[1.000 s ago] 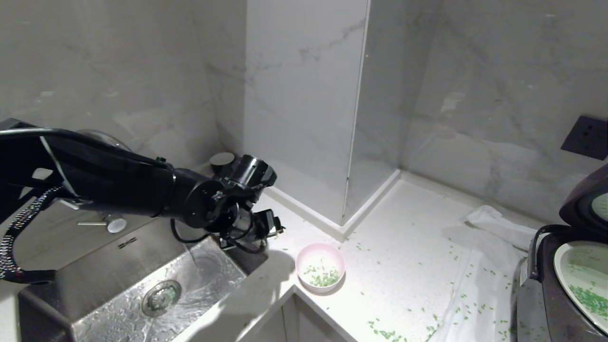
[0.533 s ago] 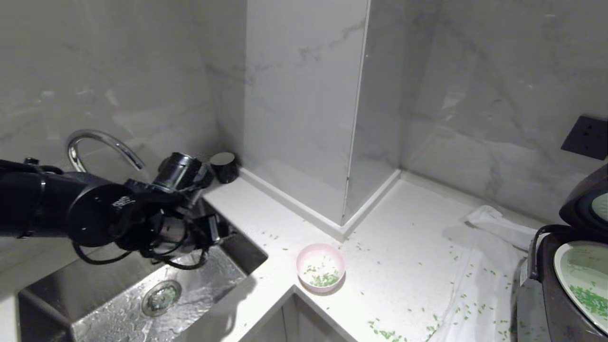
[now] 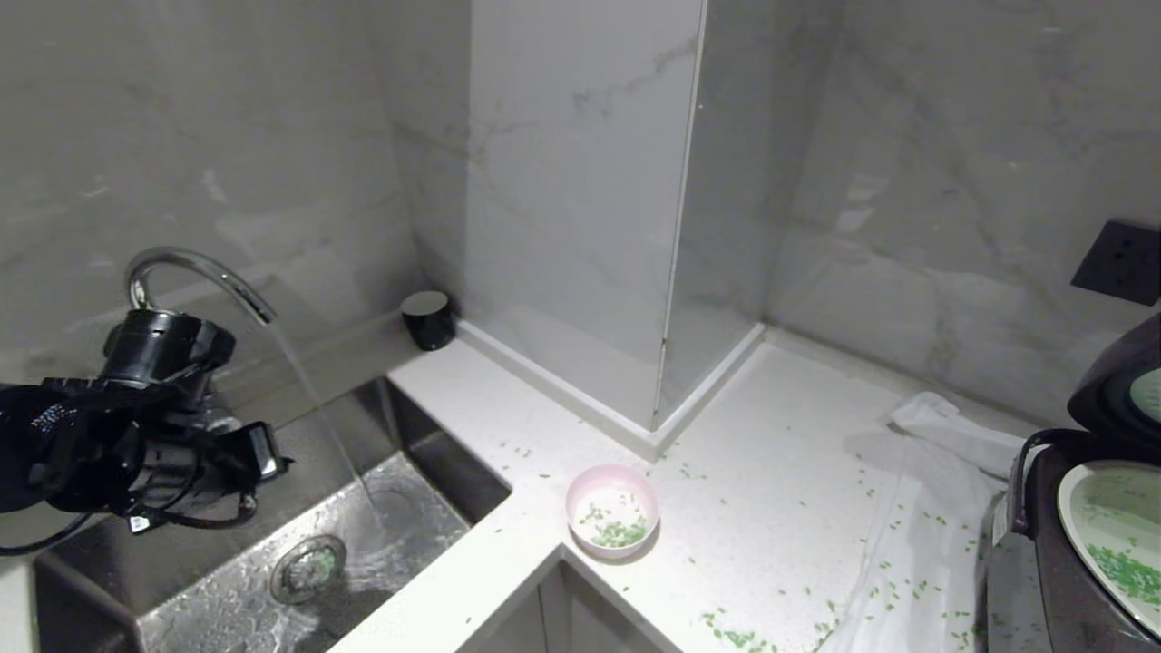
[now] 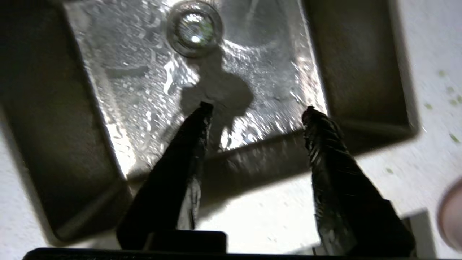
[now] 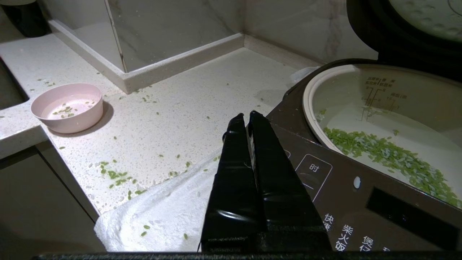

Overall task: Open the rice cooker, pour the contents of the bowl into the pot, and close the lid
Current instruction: Turn off the tap

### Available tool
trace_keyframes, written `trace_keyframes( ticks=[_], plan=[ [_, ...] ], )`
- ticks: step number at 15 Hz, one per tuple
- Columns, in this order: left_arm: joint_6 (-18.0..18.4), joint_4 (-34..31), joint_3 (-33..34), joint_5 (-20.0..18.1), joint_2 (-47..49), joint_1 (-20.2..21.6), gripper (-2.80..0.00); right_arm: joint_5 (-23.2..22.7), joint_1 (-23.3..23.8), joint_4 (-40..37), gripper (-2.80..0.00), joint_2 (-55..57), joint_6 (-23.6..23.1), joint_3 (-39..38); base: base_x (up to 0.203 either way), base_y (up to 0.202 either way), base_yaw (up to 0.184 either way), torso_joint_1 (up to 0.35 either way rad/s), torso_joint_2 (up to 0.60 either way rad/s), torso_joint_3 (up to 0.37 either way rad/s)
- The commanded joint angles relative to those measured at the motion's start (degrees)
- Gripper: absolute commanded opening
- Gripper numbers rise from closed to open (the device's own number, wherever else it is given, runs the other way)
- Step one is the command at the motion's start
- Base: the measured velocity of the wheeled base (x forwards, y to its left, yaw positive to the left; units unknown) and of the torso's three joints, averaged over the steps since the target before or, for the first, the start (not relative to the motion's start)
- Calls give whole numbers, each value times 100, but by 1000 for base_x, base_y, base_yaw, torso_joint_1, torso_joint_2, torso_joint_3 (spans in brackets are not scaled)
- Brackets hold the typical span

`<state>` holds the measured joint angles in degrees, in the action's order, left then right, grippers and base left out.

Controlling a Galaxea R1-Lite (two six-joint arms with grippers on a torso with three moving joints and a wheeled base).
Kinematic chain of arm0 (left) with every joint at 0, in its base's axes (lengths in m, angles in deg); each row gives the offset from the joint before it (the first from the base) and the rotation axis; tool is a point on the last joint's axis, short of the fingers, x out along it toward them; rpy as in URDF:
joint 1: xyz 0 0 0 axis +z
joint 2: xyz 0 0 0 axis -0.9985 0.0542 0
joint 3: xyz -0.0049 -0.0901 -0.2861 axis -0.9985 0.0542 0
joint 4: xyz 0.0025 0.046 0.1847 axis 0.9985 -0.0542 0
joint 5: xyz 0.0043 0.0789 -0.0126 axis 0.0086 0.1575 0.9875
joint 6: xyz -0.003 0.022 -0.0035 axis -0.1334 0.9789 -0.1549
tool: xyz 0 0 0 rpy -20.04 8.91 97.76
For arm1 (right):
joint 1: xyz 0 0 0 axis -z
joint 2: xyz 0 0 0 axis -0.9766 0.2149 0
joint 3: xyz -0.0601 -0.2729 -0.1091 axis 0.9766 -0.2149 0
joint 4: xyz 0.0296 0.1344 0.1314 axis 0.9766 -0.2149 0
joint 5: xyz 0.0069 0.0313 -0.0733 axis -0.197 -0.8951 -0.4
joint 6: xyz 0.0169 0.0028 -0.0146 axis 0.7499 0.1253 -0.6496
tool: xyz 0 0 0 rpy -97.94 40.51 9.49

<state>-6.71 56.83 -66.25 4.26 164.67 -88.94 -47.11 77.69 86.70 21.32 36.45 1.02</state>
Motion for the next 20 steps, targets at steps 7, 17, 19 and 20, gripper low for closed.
trace_keyframes(
  ticks=[7,17,19,20],
  plan=[
    [663,904,-461,-18,1400,1554,-280,-4,-1,2,-280,0,-9,-9,0,0,0,0,0,0],
    [995,902,-2254,-14,3095,2315,-280,-4,-1,2,-280,0,-8,-9,0,0,0,0,0,0],
    [1000,902,-2468,-15,3286,2405,-280,-4,-1,1,-280,0,-9,-9,0,0,0,0,0,0],
    [989,902,-2613,-16,3364,2453,-280,-4,-1,2,-280,-9,-8,-9,0,0,0,0,0,0]
  ],
)
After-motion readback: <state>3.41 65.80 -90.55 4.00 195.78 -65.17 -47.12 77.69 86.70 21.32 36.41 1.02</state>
